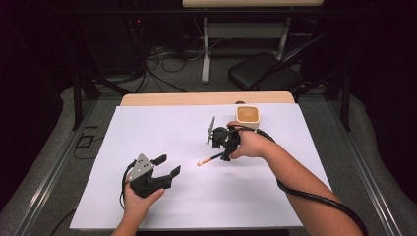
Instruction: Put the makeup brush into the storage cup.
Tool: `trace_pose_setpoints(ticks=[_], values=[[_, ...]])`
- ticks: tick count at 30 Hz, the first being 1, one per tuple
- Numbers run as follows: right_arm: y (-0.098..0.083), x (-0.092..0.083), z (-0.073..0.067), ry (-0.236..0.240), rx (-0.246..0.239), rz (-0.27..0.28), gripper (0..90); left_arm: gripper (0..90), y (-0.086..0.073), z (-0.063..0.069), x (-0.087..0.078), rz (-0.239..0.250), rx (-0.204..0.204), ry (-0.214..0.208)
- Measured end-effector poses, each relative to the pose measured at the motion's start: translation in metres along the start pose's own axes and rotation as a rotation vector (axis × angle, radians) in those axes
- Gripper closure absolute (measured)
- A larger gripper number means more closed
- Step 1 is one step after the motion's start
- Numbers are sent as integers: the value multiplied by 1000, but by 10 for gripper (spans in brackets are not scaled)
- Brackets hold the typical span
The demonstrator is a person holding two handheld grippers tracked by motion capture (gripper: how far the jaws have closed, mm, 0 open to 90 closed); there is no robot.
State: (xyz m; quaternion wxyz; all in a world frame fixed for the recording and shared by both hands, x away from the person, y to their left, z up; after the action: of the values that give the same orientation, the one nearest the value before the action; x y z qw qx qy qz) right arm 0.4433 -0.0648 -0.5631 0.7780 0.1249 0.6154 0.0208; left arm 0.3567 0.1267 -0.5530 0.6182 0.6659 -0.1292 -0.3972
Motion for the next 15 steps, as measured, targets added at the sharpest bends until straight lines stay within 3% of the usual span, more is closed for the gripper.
trace_pose_setpoints(ticks=[15], values=[[15, 7, -1, 13, -18, -4, 446, 328, 0, 0, 0, 0, 0, -2]])
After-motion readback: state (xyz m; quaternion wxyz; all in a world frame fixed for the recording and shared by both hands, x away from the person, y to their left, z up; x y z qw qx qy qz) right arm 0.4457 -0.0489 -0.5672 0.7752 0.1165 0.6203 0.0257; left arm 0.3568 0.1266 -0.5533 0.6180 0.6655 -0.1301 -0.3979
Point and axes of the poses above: each handheld gripper's, and its own axes: x roughly forward along the jaws, y roughly out of its top, z roughly to its right, the point moved 9 cm from there along x, roughly forward along the jaws, and after that the axes turned 2 degrees about -y, right-handed, at the moved point
